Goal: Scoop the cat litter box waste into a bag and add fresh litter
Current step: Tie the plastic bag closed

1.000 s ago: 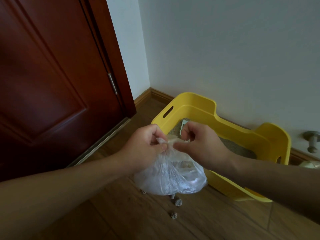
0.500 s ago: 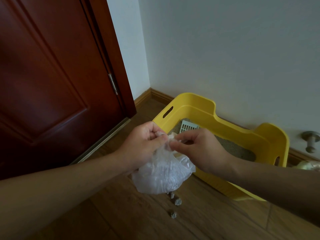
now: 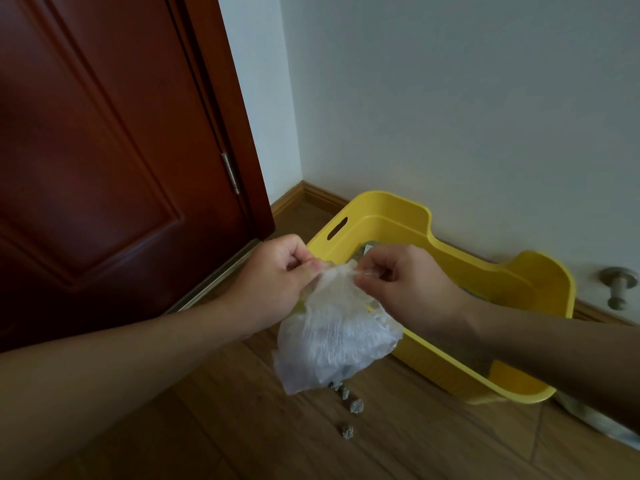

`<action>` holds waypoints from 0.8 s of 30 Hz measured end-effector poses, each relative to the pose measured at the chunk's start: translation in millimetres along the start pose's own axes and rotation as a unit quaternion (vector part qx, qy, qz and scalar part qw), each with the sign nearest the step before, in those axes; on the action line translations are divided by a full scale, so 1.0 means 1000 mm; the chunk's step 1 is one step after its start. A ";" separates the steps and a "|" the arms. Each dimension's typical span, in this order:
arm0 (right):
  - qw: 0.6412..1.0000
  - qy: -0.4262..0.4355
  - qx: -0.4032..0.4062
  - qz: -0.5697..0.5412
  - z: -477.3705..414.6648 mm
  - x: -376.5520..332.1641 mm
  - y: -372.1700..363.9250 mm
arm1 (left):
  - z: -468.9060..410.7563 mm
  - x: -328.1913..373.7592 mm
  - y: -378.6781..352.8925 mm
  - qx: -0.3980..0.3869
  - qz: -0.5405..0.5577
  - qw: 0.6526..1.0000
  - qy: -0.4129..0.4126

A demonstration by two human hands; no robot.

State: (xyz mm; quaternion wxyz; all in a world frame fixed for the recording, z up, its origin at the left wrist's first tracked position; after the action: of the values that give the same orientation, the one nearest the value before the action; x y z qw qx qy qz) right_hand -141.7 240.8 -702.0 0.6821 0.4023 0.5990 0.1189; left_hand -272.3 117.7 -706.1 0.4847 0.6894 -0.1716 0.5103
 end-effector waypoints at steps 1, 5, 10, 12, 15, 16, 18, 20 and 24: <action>1.000 -0.006 -0.003 0.008 0.001 0.003 0.001 | -0.001 -0.003 0.005 0.018 -0.020 1.000 0.002; 0.998 -0.038 -0.007 0.040 0.001 0.019 0.013 | -0.004 -0.014 0.026 0.088 -0.092 0.992 0.000; 0.994 -0.083 -0.007 0.070 0.002 0.042 0.028 | -0.006 -0.035 0.042 0.116 -0.149 0.982 0.027; 0.991 -0.101 -0.012 0.084 0.003 0.051 0.029 | -0.006 -0.046 0.046 0.116 -0.159 0.979 0.046; 0.987 -0.136 -0.010 0.089 0.009 0.067 0.034 | -0.003 -0.063 0.057 0.132 -0.165 0.974 0.082; 0.985 -0.145 -0.008 0.093 0.011 0.072 0.037 | -0.002 -0.069 0.061 0.139 -0.164 0.972 0.093; 0.983 -0.156 -0.006 0.101 0.014 0.079 0.040 | 0.000 -0.078 0.064 0.143 -0.160 0.970 0.111; 0.981 -0.161 -0.011 0.105 0.015 0.083 0.040 | 0.001 -0.086 0.064 0.146 -0.153 0.969 0.128; 0.979 -0.167 -0.036 0.113 0.017 0.088 0.033 | 0.002 -0.100 0.067 0.163 -0.132 0.964 0.162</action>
State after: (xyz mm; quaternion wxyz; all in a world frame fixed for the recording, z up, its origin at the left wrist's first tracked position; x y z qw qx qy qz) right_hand -93.4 311.4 -743.5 0.7684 0.4568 0.4229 0.1484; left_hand -362.2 58.9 -760.6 0.4503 0.6838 0.0868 0.5675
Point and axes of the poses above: each hand's wrist, its own z-axis away from the middle knuckle, its own y-axis out of the back of the hand, x = y × z, the point moved 7 cm from there along -z, towards the middle knuckle, and after that the axes turned 6 degrees about -x, right-handed, at the moved point
